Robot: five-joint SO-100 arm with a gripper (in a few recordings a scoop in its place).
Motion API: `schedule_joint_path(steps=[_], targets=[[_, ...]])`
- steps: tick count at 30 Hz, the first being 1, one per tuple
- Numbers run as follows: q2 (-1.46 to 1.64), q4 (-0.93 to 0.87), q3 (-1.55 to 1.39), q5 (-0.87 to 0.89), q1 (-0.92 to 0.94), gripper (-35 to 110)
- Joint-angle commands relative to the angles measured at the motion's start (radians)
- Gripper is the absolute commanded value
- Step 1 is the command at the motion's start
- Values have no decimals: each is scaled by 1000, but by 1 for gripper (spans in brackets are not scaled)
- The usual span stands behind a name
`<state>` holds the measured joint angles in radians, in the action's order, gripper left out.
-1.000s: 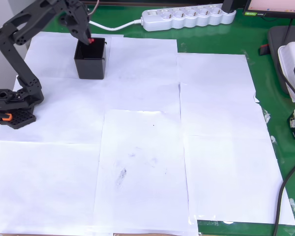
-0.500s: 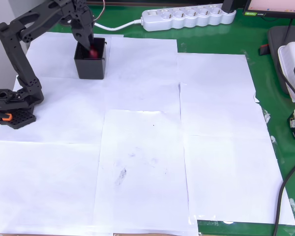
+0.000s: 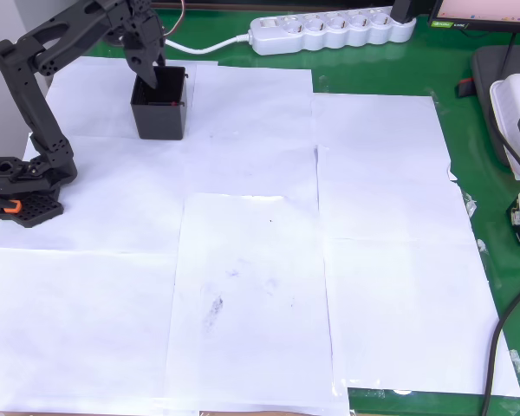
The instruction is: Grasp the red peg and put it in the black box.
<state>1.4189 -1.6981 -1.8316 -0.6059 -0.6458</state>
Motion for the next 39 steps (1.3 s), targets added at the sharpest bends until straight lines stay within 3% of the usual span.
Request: schedule_joint_path(steps=[1,5,11,24,30,39], targets=[[-153,-87,-161,-97,44,0],[-331,-144,-163,-252,150,0],[-684,-103,152,-456,347,0],[-1408,249,1456,-718,624,0],[-1605,196,1663,-744,618,0],[-1605,224,1720,-796,632,0]])
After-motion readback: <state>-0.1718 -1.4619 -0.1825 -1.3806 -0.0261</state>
